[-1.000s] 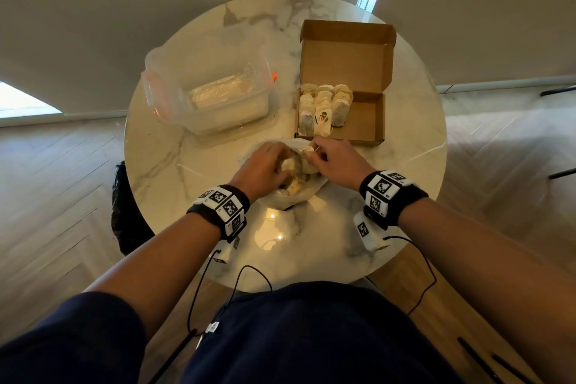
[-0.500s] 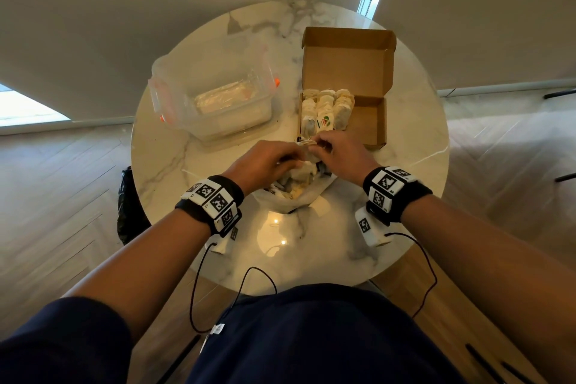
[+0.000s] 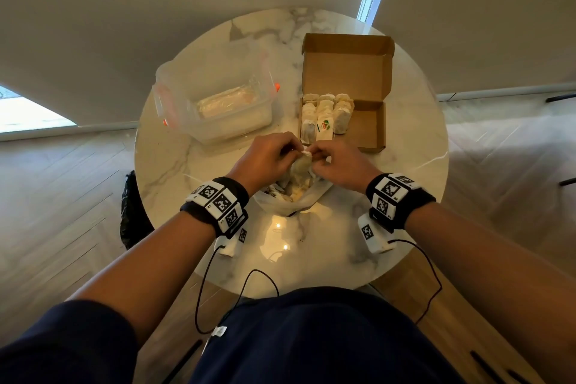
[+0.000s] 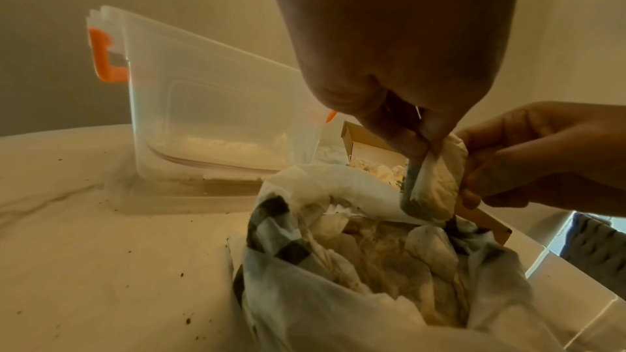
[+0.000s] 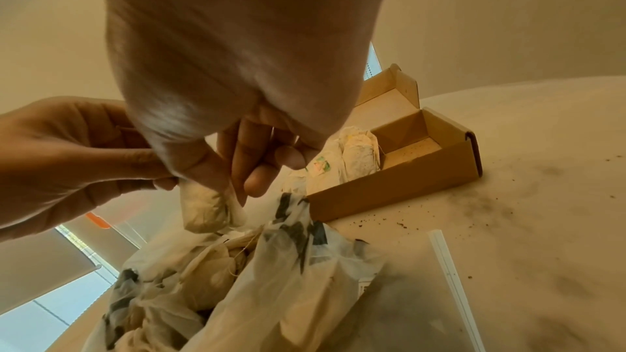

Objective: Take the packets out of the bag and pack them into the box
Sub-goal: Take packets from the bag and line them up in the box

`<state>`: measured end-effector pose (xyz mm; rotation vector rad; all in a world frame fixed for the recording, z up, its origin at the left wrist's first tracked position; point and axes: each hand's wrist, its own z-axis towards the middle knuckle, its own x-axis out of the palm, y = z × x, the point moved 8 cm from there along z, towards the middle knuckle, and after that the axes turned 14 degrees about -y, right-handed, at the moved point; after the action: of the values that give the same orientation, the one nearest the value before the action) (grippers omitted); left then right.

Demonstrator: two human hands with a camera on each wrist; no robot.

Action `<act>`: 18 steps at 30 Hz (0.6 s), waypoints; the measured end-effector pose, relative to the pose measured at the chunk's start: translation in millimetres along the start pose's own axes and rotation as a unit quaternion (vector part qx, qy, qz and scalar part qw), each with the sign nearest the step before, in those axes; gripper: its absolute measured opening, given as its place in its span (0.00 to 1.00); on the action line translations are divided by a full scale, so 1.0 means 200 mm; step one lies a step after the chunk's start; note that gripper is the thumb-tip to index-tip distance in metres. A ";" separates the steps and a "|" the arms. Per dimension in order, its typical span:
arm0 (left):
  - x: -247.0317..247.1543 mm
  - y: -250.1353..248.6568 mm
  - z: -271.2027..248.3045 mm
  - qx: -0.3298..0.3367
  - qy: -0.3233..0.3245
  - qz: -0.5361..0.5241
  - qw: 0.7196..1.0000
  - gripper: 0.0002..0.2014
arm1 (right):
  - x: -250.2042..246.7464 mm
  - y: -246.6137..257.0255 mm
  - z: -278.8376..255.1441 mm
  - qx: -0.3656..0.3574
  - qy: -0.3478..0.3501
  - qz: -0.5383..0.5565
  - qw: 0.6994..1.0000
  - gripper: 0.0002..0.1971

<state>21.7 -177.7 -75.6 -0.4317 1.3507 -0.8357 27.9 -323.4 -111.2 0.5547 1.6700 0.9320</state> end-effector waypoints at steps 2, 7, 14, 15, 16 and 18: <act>0.00 -0.01 0.02 -0.001 -0.007 -0.005 1.000 0.05 | -0.01 0.00 -0.01 0.002 -0.005 0.013 1.000 0.15; 0.01 -0.11 0.07 0.021 -0.007 -0.021 1.000 0.06 | -0.07 0.00 0.01 -0.014 -0.050 0.008 0.999 0.07; 0.04 -0.17 0.23 0.037 -0.047 -0.021 0.998 0.08 | -0.28 -0.01 0.09 -0.036 -0.116 -0.026 0.992 0.08; 0.05 -0.16 0.25 0.025 -0.046 -0.019 0.998 0.08 | -0.32 -0.03 0.11 -0.034 -0.129 -0.034 0.991 0.08; 0.07 -0.14 0.26 0.011 -0.038 -0.013 0.999 0.08 | -0.36 -0.04 0.12 -0.029 -0.140 -0.040 0.989 0.08; 0.13 -0.09 0.29 -0.017 -0.009 0.007 1.000 0.07 | -0.44 -0.09 0.17 -0.019 -0.157 -0.055 0.986 0.08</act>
<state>71.8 -219.7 -68.1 -0.4551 1.3526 -0.7967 87.7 -389.9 -78.8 0.5477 1.3817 0.7506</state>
